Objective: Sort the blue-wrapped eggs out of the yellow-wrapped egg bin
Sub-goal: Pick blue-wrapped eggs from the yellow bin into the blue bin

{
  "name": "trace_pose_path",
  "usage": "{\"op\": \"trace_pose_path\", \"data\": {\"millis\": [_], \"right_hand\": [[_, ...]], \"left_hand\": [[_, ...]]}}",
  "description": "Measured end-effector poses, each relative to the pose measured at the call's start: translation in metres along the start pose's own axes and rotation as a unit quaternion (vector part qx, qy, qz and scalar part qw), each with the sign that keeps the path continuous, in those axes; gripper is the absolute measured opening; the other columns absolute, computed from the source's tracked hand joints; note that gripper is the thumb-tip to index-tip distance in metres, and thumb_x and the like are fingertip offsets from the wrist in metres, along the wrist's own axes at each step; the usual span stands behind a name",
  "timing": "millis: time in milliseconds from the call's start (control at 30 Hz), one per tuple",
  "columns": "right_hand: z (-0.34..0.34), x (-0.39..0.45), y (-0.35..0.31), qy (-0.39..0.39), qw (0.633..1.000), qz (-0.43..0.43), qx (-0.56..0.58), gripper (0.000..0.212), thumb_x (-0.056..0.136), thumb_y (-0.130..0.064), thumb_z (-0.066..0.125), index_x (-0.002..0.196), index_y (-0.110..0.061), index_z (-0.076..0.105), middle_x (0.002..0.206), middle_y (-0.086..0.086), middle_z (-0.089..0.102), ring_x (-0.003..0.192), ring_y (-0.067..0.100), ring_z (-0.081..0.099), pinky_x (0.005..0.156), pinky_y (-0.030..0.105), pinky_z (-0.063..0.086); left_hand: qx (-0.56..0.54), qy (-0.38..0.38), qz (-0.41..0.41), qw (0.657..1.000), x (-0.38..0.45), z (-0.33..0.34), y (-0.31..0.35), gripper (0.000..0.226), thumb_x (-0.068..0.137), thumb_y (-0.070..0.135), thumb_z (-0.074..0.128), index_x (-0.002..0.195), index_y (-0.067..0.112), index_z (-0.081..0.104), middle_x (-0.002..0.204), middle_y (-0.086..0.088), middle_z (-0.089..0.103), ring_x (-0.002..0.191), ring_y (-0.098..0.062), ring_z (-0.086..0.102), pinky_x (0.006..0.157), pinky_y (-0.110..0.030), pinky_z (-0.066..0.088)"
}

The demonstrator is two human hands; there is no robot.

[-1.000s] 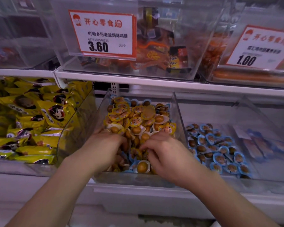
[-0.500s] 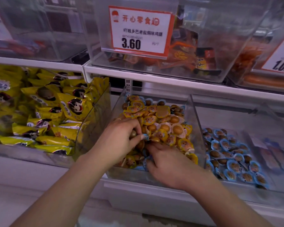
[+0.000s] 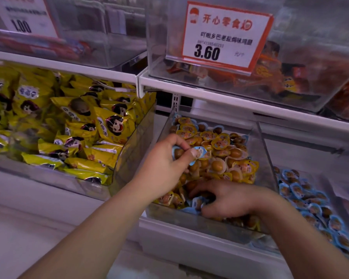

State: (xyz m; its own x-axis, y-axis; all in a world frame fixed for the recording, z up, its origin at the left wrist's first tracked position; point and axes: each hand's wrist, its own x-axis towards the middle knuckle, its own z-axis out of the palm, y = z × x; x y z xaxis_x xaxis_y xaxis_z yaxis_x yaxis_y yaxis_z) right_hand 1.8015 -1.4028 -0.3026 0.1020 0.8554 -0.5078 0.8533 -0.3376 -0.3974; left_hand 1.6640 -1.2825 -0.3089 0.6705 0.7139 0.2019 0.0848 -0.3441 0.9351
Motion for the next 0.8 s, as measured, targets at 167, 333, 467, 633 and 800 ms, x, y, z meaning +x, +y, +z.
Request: {"op": "trace_pose_path", "data": {"millis": [167,333,467,633,800], "right_hand": [[-0.001,0.005,0.001,-0.006,1.0,-0.012,0.024,0.053,0.073,-0.064,0.064,0.119,-0.037,0.061,0.12,-0.014,0.063,0.108,0.007,0.059,0.098,0.033,0.049],[0.016,0.015,-0.004,0.085,0.992,-0.032,0.093,0.039,0.078,-0.056,0.076,0.094,-0.022,0.064,0.085,-0.012,0.065,0.073,-0.003,0.055,0.066,0.015,0.045],[0.018,0.011,-0.007,0.14,0.97,-0.059,0.188,0.019,0.076,-0.026,0.083,0.084,-0.019,0.067,0.071,-0.009,0.067,0.06,-0.005,0.056,0.056,0.012,0.044],[-0.001,0.001,-0.003,0.319,0.895,-0.044,0.309,0.023,0.076,-0.002,0.078,0.074,-0.022,0.067,0.061,-0.018,0.069,0.055,-0.009,0.062,0.052,0.009,0.045],[-0.021,-0.011,0.013,0.407,0.809,0.019,0.422,0.009,0.082,-0.006,0.074,0.079,-0.014,0.071,0.073,0.009,0.075,0.069,0.022,0.074,0.062,0.031,0.061]], "left_hand": [[-0.017,-0.017,-0.051,0.998,-0.005,0.01,-0.005,0.016,0.091,0.024,0.069,0.09,0.011,0.059,0.083,-0.008,0.067,0.06,-0.017,0.069,0.055,-0.032,0.058],[-0.108,0.016,-0.094,0.99,-0.005,0.014,0.0,0.017,0.093,0.018,0.067,0.096,0.003,0.059,0.085,-0.009,0.066,0.061,-0.012,0.064,0.065,-0.043,0.062],[-0.176,0.048,-0.1,0.978,-0.003,0.018,0.003,0.019,0.094,0.014,0.065,0.097,-0.003,0.056,0.086,-0.007,0.065,0.066,-0.004,0.064,0.061,-0.031,0.061],[-0.208,0.079,-0.091,0.971,0.001,0.019,0.002,0.013,0.094,0.018,0.065,0.092,0.006,0.059,0.084,0.002,0.067,0.072,0.001,0.064,0.067,-0.023,0.058],[-0.086,0.105,-0.05,0.989,0.002,0.023,-0.003,0.011,0.095,0.015,0.064,0.089,0.008,0.058,0.091,-0.014,0.065,0.082,-0.011,0.066,0.071,-0.029,0.058]]}}
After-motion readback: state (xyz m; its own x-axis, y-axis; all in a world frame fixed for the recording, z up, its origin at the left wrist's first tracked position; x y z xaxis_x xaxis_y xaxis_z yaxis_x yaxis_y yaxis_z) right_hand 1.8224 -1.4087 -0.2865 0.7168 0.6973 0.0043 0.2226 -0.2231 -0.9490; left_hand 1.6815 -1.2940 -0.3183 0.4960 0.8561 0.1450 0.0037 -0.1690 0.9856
